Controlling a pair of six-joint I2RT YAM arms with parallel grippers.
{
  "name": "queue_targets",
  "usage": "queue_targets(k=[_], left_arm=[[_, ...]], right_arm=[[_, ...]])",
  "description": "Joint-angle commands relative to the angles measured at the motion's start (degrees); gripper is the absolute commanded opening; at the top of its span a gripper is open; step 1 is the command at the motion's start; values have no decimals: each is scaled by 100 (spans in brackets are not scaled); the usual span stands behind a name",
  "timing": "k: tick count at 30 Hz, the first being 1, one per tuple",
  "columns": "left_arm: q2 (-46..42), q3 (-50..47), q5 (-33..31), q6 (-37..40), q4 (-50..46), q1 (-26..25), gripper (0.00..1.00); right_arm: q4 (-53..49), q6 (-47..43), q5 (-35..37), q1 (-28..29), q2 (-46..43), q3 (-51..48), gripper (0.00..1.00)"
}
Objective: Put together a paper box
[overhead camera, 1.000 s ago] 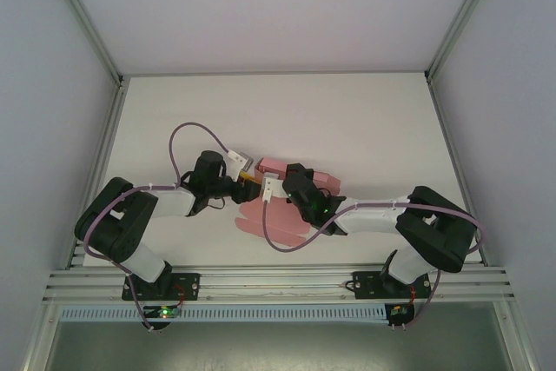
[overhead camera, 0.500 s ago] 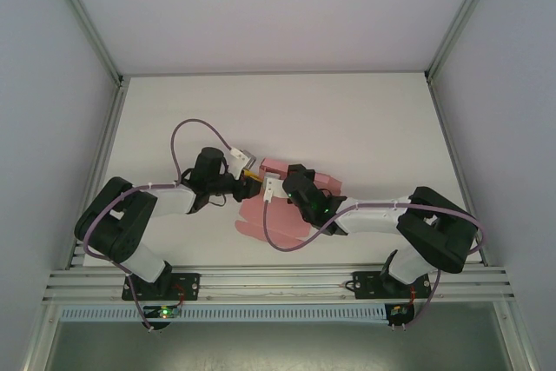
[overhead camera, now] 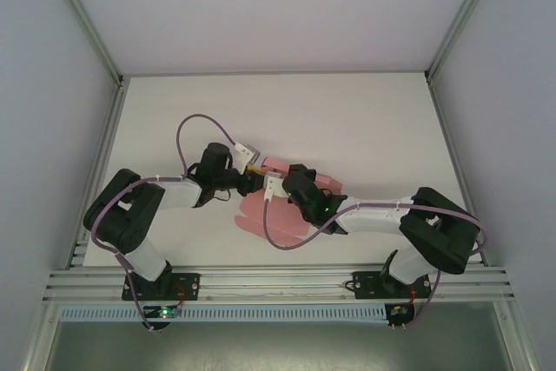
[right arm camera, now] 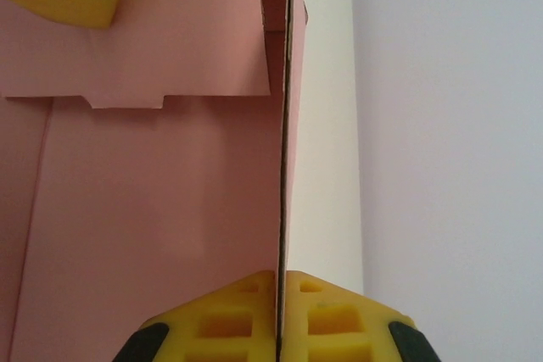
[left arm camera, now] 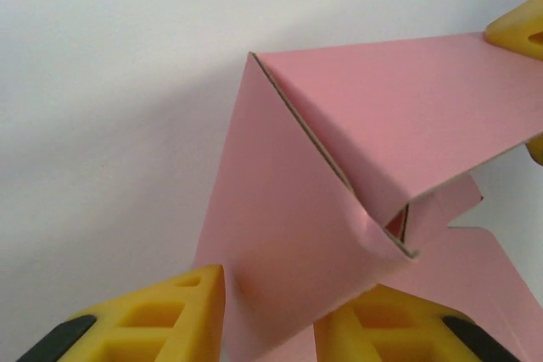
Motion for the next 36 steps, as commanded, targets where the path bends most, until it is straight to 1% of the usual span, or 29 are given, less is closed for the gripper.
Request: queue_targets(k=[1,4,6,9,10,11,13,14,15,17,19,22,26,28,33,36], left_arm=[[62,200,-475,8,491,-81,29],[101,236,-1014,15,480,-187,27],[189,313,-1729,-98,460,-339,23],[354,454,-2950,-252,350,-611,24],[415,488,-3316,-297,317,-682,20],[502,527,-3606,-364,324,-746,20],[676,579,-3870,-404,340,-820,14],[755,585,-4058,-438,405,-868,5],[818,548,-4210,-437,549,-919,0],[913,459,-4490,-488,833,-1004,0],[958,485,-4843,-558,798,-1036,0],[1059,561,-5398,-687,579,-1051,0],[1133,532,-5996,-900,382,-1059,0],[1191,536,-6475,-1083,231,-1058,0],[1273,665,-7215,-1427,-324,-1081,0],[1312,768,-7635,-1514,-624,-1159,0]], right_arm=[[-827,38,-522,106,30,13,0],[-917,62,-491,105,65,42,0],[-986,121,-519,107,65,68,0],[-1100,195,-510,104,88,115,0],[-1170,226,-501,102,87,138,0],[-1221,264,-494,105,90,152,0],[-1350,353,-534,105,88,168,0],[-1378,403,-545,102,83,180,0],[-1428,445,-568,99,87,168,0],[-1500,538,-618,51,78,169,0],[-1689,657,-702,-6,47,215,0],[-2038,906,-799,-133,-29,320,0],[-2178,1163,-777,-274,-191,314,0],[-2377,1332,-910,-402,-309,348,0],[-2633,1569,-1142,-601,-463,440,0],[-2710,1653,-1136,-655,-433,481,0]])
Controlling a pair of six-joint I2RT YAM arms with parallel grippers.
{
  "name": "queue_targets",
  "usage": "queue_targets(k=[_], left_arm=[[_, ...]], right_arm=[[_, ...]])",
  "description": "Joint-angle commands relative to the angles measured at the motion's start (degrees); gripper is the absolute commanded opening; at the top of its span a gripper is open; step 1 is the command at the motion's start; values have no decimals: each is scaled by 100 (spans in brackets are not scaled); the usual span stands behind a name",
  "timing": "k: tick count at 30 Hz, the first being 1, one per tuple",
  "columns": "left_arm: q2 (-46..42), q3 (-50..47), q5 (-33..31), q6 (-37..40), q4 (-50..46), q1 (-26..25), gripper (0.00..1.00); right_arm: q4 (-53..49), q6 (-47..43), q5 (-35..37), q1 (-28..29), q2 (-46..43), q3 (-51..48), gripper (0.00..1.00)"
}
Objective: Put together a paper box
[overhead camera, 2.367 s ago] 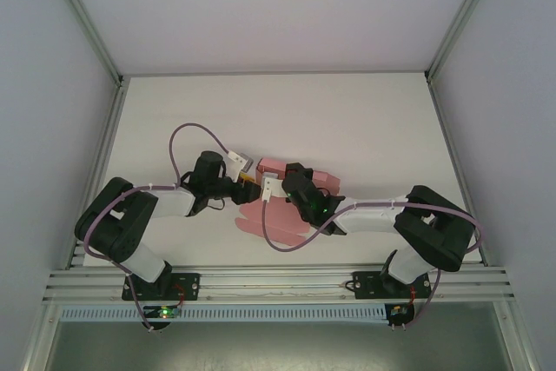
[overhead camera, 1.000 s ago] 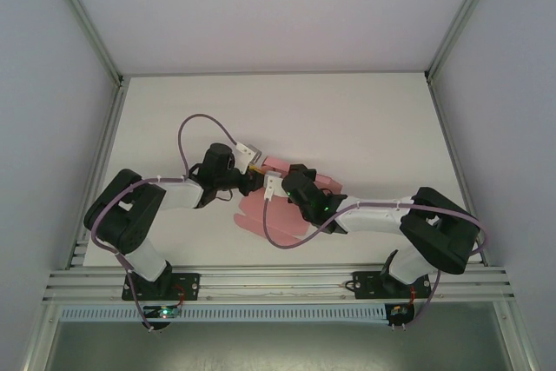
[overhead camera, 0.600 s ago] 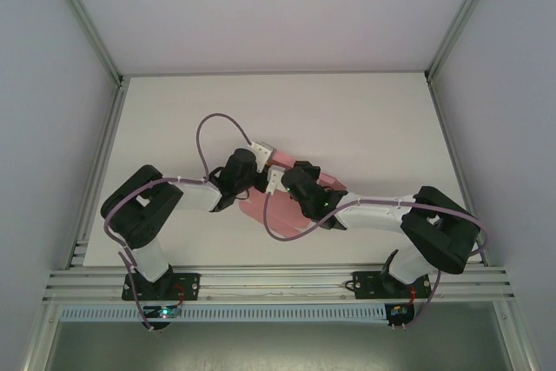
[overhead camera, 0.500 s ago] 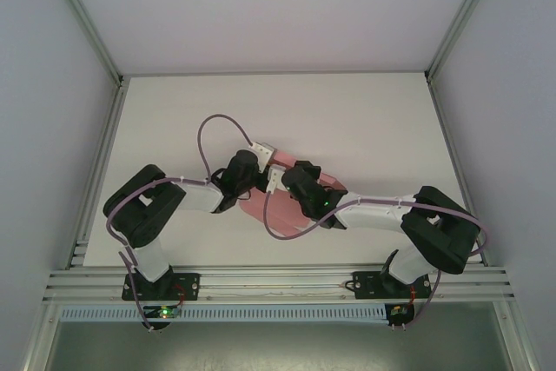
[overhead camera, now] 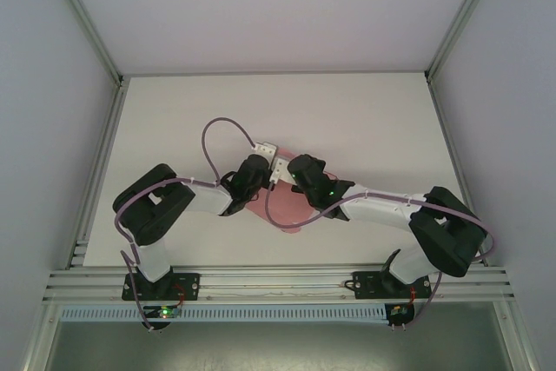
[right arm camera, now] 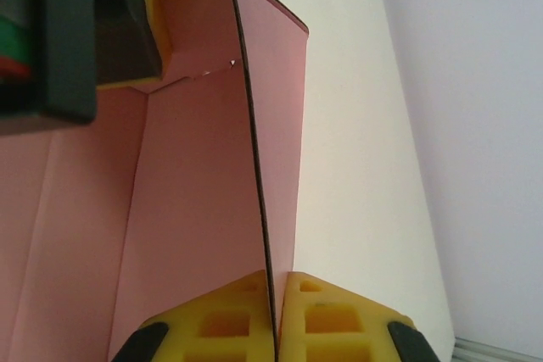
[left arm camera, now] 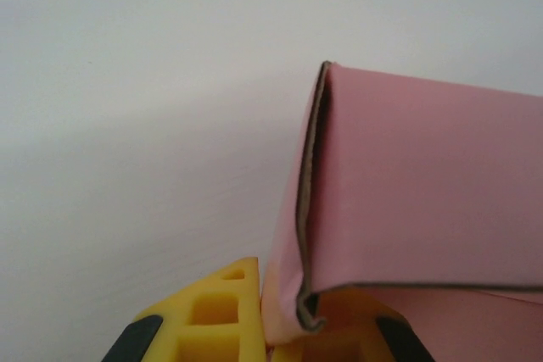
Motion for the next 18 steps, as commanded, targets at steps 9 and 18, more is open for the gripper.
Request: queue_targets(k=[9,18], left_arm=[[562,327,-2924,-1015,-1923,482,0],[299,-241,-75,-248,-205,476,0]], right_arm=[[-1335,401,-405,-44,-97,-69,0],[-1207,170,-466,20,251,-82,0]])
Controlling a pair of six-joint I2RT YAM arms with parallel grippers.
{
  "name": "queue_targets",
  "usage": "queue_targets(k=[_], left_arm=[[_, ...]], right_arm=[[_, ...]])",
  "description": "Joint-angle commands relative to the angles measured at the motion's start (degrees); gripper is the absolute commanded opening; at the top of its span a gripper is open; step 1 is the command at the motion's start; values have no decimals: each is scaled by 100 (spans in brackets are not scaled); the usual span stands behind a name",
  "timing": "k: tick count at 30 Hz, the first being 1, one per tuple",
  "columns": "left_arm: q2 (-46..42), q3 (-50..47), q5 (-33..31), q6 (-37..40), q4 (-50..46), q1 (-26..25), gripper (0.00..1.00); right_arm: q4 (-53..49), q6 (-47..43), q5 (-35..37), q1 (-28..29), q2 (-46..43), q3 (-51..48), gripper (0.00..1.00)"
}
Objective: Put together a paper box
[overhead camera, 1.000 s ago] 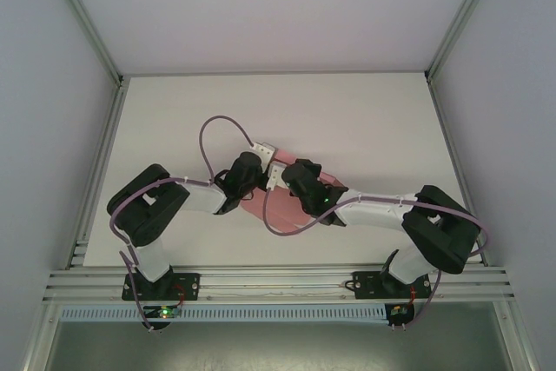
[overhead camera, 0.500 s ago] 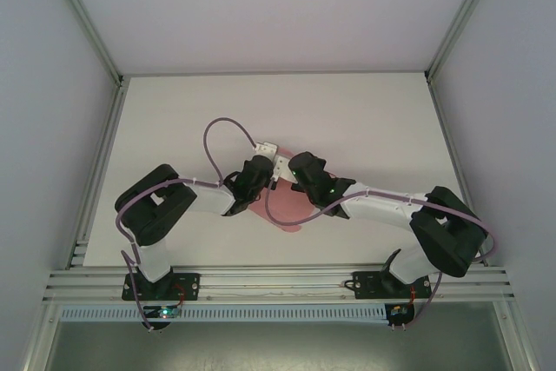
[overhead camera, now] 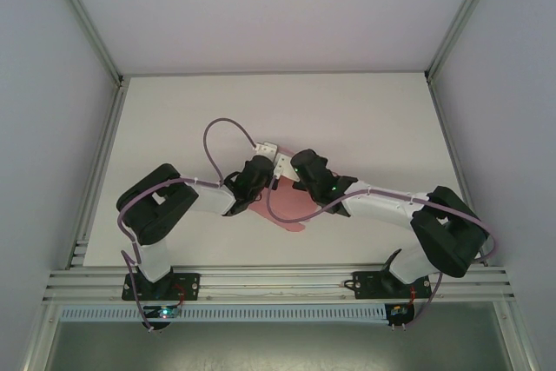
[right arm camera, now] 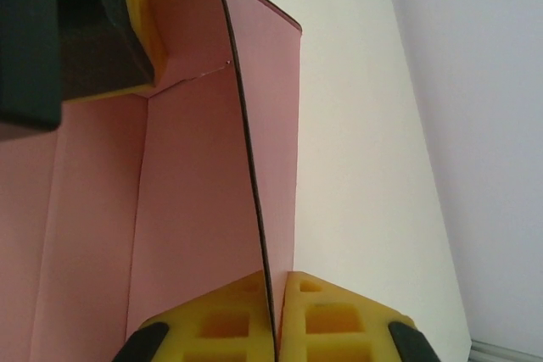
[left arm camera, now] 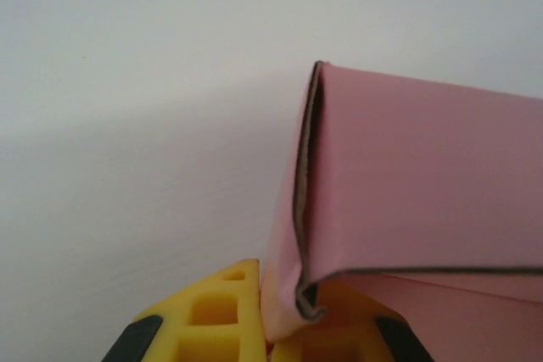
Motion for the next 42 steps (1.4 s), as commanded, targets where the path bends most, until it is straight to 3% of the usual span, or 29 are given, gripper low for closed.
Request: queue_targets(k=[1,8,21,22,23,30,31,32,39,42], left_arm=[[241,-143,-252,-53,-484,463,0],[221,-224,-212,-87,-329,469,0],[213,-44,-162,-163,-516,478,0],[185,-62,-122,-170,-460,479,0],[160,-70,-98,-172,-448,480,0],[-216,-93,-260,-270,-632,478,0],[-296,-119,-270,-302,-624,478,0],[-351,-134,-240,-303,-639,478,0],[-976,-127,-529,-558,-1156,480,0],[-1221,-48,-647,-768,-1638,469,0]], right_arm=[[-1088,58,-257,164,283,-150,0],[-1175,-25,21,295,338,-210,14],[-1815,417,-755,364,279,-141,26],[-1842,433,-719,355,302,-120,42],[-1860,435,-692,352,307,-104,50],[-1339,186,-406,308,-211,-209,54],[-1211,151,-391,292,-361,-258,83],[-1067,113,-418,270,-533,-311,98],[134,33,-489,122,-2020,-718,98],[855,517,-765,-27,-2689,-1049,98]])
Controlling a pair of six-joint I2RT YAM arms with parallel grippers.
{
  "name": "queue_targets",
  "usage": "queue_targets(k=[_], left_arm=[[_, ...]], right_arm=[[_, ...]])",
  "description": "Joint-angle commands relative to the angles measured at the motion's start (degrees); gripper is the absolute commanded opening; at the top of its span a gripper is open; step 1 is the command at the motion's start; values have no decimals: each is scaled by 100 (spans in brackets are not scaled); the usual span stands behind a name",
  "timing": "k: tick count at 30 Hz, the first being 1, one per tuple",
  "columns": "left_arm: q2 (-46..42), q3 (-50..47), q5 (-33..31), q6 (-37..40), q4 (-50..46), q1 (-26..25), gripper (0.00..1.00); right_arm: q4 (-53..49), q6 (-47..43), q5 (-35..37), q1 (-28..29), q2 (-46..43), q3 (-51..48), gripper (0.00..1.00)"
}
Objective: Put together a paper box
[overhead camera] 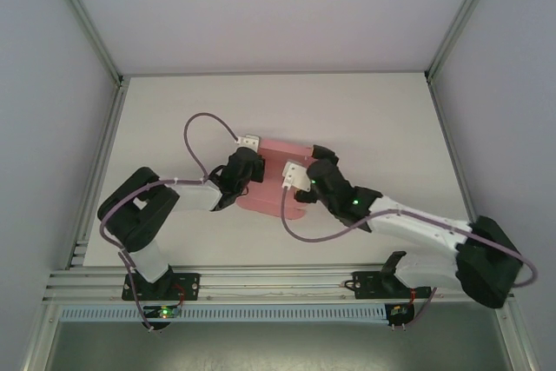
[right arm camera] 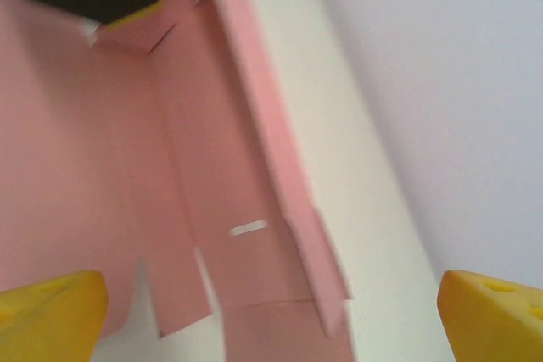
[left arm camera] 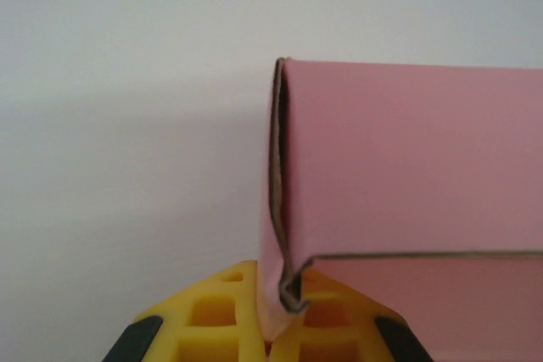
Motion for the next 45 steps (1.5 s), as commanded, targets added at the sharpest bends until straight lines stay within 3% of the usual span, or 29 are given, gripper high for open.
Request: queue_targets(k=[1,8,15,21,24,45], left_arm=[[-359,86,-390,-411,-738,14,0],[-852,-40,-342,-398,-1108,7,0],[-1197,-212,-173,-346,-1184,10,0],[-1259,-398,5,-287,-978,-5,0],[-1310,-397,-63,-328,-1029,-4,0],[-1550,-375,93,-567,-906,-6,0]], right_arm=[[976,621,-395,-226,-676,-301,98],[769,3153,-1190,-1709,-1543,21,98],[-338,3647,-2146,-2658,-768,826,98],[-287,3965,-3181,-2780,278,1223,98],[-448,3914,-3283,-2780,587,1349,98],[57,3877,-4225,-2724,817,584,98]])
